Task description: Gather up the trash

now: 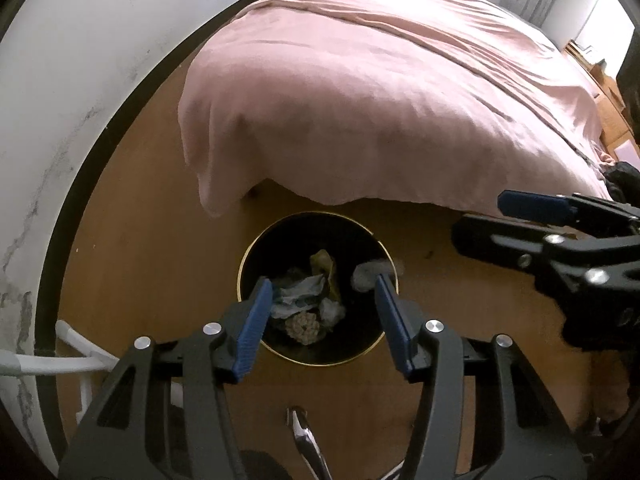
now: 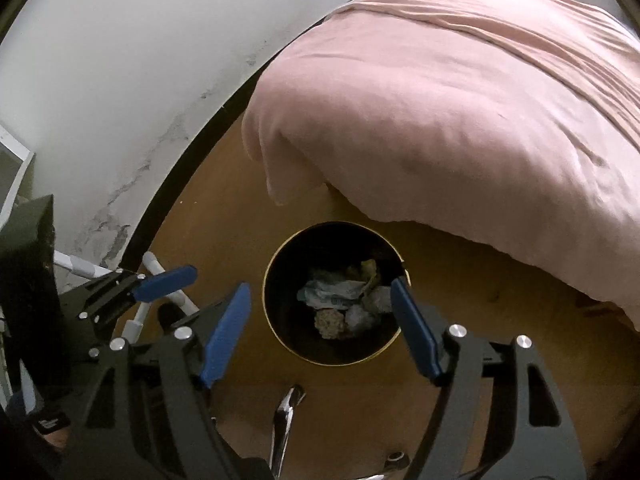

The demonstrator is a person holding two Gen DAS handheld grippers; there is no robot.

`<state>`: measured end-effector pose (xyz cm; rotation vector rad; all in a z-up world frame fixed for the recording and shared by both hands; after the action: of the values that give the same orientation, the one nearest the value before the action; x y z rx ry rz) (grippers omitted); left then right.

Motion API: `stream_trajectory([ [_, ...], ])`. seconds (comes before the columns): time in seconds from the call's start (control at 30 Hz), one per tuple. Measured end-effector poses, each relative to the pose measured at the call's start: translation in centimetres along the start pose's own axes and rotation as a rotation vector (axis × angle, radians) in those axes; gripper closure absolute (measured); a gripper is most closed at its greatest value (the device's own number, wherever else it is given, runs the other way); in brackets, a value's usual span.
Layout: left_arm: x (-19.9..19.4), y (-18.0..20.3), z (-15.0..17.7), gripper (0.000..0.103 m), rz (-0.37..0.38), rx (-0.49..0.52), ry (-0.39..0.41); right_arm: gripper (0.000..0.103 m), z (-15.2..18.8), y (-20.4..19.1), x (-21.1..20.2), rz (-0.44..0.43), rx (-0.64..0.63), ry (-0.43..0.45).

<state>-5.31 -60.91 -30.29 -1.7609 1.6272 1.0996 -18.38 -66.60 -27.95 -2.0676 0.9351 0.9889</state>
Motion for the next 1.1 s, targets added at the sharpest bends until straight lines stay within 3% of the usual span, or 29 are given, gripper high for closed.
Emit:
stream_trajectory([
  [0.1,-0.2,-0.3,0.2,0.049,-0.009,-0.005,-0.004,0.033,0.0,-0.1,0.0,-0.002,0.0,0.0],
  [0.3,-1.8,-0.7,0.3,0.017,-0.049,-0.011,0.023,0.029,-0.2,-0.3,-0.4,0.001,-0.001,0.006],
  [0.53,-7.1,-0.7,-1.0,0.012,-0.089,-0.022,0.087,0.022,-2.1,-0.7,-4.4,0.016,0.004,0.095],
  [0.67,-14.0,-1.1,-1.8,0.011,-0.138,-0.017,0.163,0.02,-4.1,-2.8,-8.5,0.023,-0.054,0.191],
  [0.73,-17.8,-2.1,-1.7,0.011,-0.164,-0.037,0.202,0.018,-5.0,-5.3,-10.3,0.006,-0.107,0.231],
  [0.87,-26.6,-5.7,0.2,0.01,-0.286,-0.11,0.292,0.018,-6.0,-12.3,-12.7,-0.084,-0.237,0.279],
  [1.0,-35.8,-10.3,4.7,0.009,-0.451,-0.232,0.377,0.018,-5.5,-22.6,-14.5,-0.246,-0.396,0.314],
  [1.1,-43.3,-14.1,10.7,0.008,-0.637,-0.355,0.425,0.018,-3.9,-29.1,-15.7,-0.355,-0.505,0.321],
])
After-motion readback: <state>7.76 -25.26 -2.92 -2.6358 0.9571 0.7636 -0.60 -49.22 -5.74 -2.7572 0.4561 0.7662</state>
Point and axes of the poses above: each gripper's, at about its wrist camera, not at the fingertips, and x roughly the way its jaws point, y to its right, z to its underside, the point moved 3 cm from there along x, roughly the way its jaws point, and after that the axes turned 9 degrees about y, right-handed, at the moved point
